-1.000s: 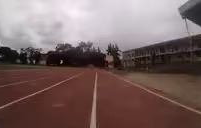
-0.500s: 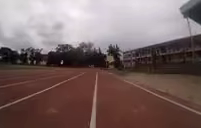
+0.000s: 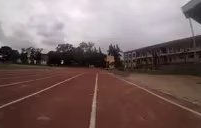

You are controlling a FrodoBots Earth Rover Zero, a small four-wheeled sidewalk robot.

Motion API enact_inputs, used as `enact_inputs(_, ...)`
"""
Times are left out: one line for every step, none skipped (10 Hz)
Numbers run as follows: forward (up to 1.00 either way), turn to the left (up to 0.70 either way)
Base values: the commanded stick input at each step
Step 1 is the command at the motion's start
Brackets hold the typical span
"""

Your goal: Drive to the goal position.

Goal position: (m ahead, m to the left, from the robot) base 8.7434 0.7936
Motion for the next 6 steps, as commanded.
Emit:
enact_inputs(0.5,0.0)
enact_inputs(0.5,0.0)
enact_inputs(0.5,0.0)
enact_inputs(0.5,0.0)
enact_inputs(0.5,0.0)
enact_inputs(0.5,0.0)
